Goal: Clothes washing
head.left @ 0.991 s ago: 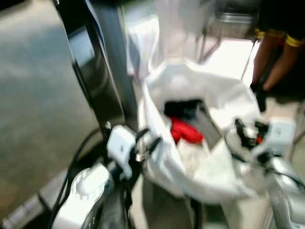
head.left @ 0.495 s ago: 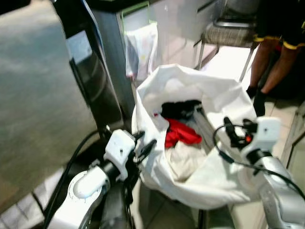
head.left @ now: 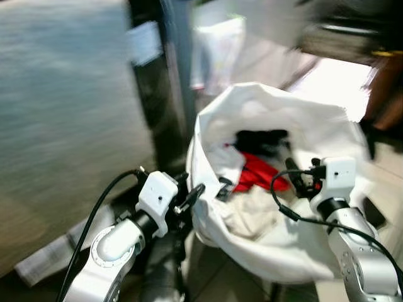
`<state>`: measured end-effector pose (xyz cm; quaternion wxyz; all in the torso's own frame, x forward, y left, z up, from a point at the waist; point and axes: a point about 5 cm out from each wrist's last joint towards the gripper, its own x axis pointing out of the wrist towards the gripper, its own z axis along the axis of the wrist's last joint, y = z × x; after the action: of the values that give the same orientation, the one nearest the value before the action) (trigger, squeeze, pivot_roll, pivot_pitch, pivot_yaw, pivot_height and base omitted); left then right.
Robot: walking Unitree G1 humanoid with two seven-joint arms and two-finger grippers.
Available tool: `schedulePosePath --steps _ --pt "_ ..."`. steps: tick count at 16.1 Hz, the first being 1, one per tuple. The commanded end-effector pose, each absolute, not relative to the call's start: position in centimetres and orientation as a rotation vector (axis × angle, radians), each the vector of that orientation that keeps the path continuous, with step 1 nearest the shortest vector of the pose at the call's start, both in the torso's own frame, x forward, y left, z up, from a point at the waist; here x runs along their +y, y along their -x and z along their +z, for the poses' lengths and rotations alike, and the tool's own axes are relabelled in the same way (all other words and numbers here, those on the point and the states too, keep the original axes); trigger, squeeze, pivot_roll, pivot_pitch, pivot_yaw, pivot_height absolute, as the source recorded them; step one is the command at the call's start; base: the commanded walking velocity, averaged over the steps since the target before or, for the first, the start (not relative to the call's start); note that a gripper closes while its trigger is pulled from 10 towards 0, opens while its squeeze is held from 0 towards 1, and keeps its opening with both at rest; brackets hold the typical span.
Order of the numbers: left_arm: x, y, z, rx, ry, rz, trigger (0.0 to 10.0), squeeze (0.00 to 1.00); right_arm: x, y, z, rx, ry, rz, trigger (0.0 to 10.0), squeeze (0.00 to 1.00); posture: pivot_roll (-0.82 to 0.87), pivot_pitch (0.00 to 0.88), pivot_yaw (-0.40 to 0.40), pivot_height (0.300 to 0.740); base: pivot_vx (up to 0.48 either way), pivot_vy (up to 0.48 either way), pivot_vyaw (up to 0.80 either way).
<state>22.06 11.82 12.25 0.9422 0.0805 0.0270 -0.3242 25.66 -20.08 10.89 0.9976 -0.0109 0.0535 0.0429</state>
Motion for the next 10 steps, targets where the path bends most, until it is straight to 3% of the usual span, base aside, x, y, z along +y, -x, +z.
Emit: schedulePosePath --steps 1,5,10 --pt "12.3 -22.0 11.7 0.097 -0.180 -0.646 10.0 0.00 -20.4 -25.7 10.4 0.125 -0.021 0.054 10.0 0.00 -0.02 0.062 0.083 0.538 0.000 0.000 0.00" --pt "12.5 -21.9 11.5 0.111 -0.201 -0.648 10.0 0.00 -21.1 -26.7 10.9 0.094 0.024 0.011 10.0 0.00 -0.01 0.065 0.085 0.538 0.000 0.000 0.00" --pt "13.8 -21.1 12.1 0.081 -0.111 -0.713 10.0 0.00 -19.9 -27.0 15.0 -0.099 -0.021 0.230 10.0 0.00 0.00 0.064 0.079 0.538 0.000 0.000 0.00"
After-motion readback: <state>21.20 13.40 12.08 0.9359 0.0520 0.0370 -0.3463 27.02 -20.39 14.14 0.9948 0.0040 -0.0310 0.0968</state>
